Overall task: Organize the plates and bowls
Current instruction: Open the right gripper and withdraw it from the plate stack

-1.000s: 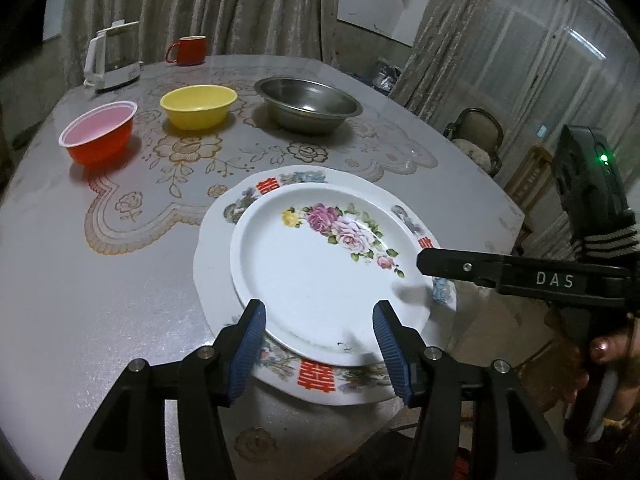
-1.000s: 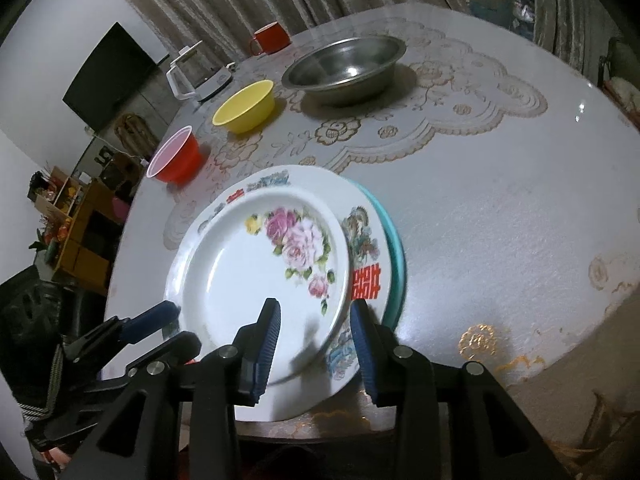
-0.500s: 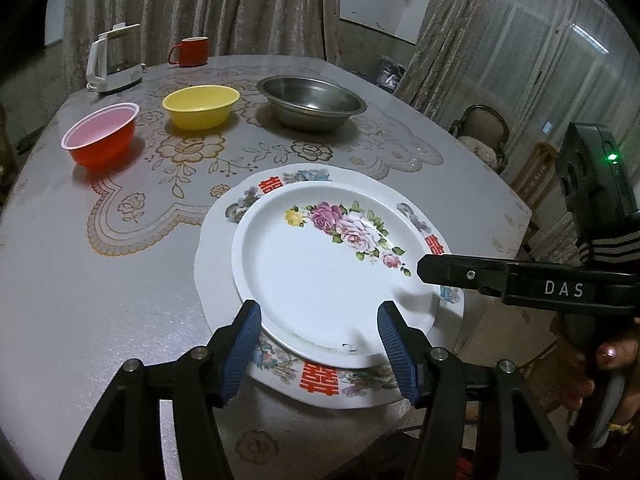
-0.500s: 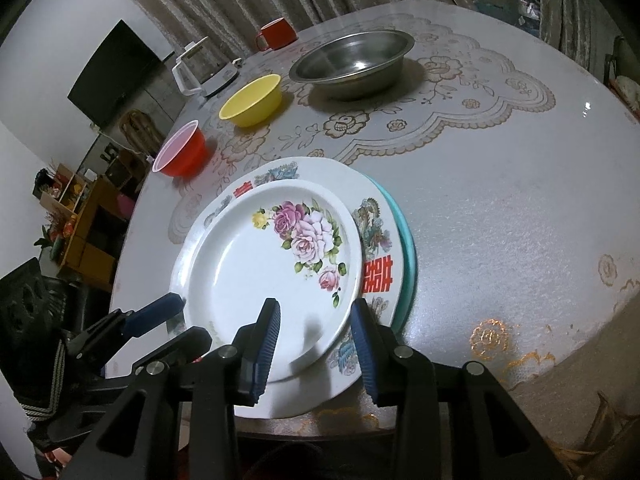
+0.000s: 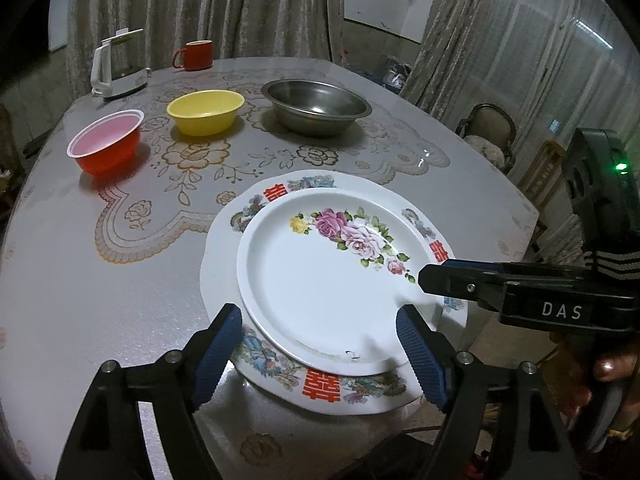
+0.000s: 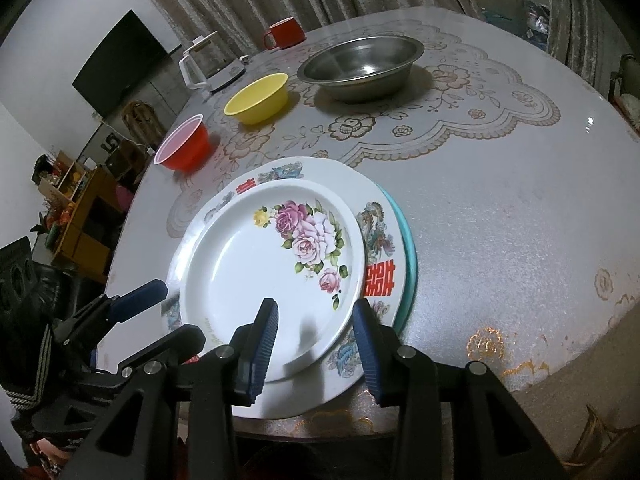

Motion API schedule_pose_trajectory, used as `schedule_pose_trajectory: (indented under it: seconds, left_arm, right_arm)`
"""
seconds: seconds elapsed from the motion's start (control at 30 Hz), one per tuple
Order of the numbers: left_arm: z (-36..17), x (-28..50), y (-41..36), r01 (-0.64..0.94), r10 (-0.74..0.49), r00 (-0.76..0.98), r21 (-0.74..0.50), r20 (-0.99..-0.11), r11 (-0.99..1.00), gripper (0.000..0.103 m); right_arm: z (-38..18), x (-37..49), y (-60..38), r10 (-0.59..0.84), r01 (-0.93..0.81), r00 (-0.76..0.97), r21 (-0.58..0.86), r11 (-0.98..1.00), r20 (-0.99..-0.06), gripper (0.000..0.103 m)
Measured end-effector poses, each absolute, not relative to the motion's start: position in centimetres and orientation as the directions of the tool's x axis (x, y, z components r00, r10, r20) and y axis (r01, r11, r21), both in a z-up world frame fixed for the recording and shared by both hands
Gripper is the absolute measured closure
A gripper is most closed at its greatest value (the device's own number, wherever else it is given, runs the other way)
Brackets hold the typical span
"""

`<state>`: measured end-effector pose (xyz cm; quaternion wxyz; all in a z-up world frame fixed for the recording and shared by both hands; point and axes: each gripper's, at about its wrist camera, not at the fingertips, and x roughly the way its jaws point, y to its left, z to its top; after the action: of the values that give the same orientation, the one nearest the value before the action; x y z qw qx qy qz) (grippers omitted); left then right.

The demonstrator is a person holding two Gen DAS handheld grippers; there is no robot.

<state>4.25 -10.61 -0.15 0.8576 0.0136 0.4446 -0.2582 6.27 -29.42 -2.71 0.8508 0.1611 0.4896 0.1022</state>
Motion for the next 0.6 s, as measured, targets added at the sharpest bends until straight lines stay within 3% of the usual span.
schedule_pose_trajectory:
  seconds: [0.6]
  left_arm:
    - [0.20,4.83,-11.18,0.447,-0.408,0.479,-0.184,-0.777,0.876,0.017]
  right_arm:
    - [-2.40,6.45,-30.04,0.323,-0.021,0.513,0.364,0.931,-0.796,0.065]
